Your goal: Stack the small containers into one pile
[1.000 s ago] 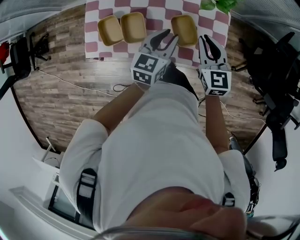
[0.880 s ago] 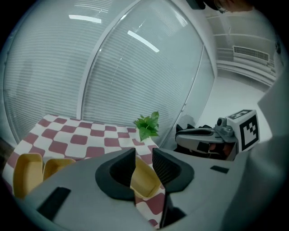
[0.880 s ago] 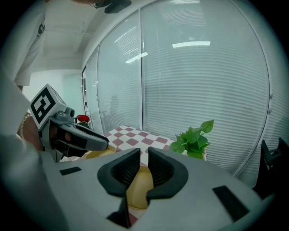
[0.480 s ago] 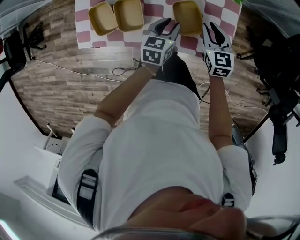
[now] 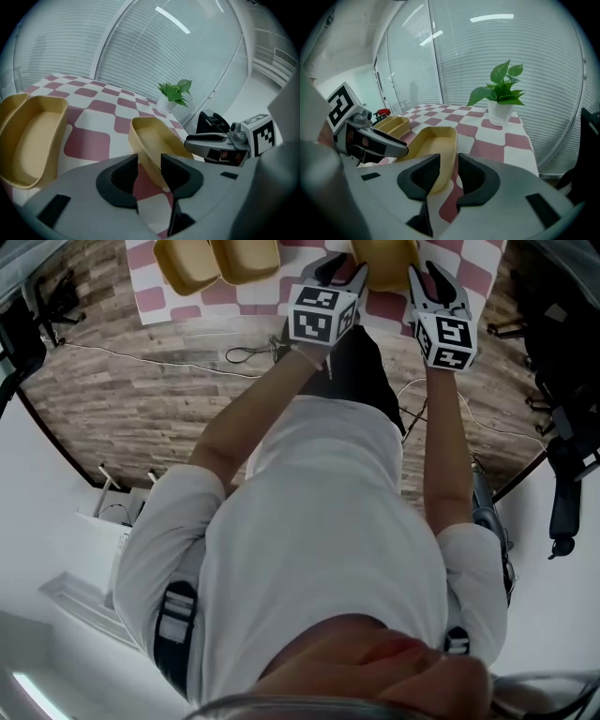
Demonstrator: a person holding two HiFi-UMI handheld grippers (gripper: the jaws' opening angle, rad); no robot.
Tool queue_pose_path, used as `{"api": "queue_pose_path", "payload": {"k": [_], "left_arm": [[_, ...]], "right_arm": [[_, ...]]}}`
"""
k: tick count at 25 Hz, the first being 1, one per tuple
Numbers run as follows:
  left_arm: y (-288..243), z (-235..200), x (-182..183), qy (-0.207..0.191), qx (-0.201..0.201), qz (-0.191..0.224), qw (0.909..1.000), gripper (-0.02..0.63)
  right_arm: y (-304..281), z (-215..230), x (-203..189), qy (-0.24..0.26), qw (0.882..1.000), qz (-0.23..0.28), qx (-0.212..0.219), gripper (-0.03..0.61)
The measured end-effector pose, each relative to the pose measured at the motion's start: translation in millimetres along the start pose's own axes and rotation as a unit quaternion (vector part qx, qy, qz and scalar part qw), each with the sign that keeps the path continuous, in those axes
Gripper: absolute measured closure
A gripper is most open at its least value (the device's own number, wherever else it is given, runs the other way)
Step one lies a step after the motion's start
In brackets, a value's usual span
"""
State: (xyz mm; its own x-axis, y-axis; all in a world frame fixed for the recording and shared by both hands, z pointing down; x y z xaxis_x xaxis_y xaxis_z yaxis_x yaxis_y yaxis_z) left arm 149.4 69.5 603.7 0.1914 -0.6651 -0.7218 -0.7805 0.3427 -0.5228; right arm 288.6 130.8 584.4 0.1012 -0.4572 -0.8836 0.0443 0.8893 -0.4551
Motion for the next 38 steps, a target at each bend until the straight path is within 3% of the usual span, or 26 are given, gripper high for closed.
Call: {"api": "queue_pose_path", "payload": {"k": [7,14,26,38], "left_arm": [[-13.3,2.7,-3.3,0.007,-0.002,0.002,1.0000,0.471],[-11.7,5.1,5.3,0.006,-0.002,0.006,1.0000,0.476],[15.8,27.0,47.2,-0.022,-0.015,0.040,0.9989,0.503],[67.3,56.2,106.3,-0.052,-0.028,0.096,0.9936,0.519]], "right_arm": [[-6.5,0.4,-19.9,-0.016,1.000,-0.019,0.005,0.461],[-1.0,-3.0,-14.1,-0.040,0.999,-0.022,0.007,0.499],[28.1,-12.3,38.0,-0.051,0.999,0.007,-0.019,0.520],[71.5,-34.2,102.2,-0.130,0.987,0.073,-0.053,0.529]]}}
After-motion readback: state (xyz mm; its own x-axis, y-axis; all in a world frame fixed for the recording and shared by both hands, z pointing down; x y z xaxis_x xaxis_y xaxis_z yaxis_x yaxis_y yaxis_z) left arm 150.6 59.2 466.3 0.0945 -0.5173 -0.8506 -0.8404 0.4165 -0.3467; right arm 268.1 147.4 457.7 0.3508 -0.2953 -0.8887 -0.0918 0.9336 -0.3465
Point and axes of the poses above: the fingertips, and each gripper's own axes: y backward along the fingers, z to its right, x out of its top, the point moved 5 cm from there along y, backward along the fingers, and after that the axes turned 15 degrees about z, right-handed, at the moved point
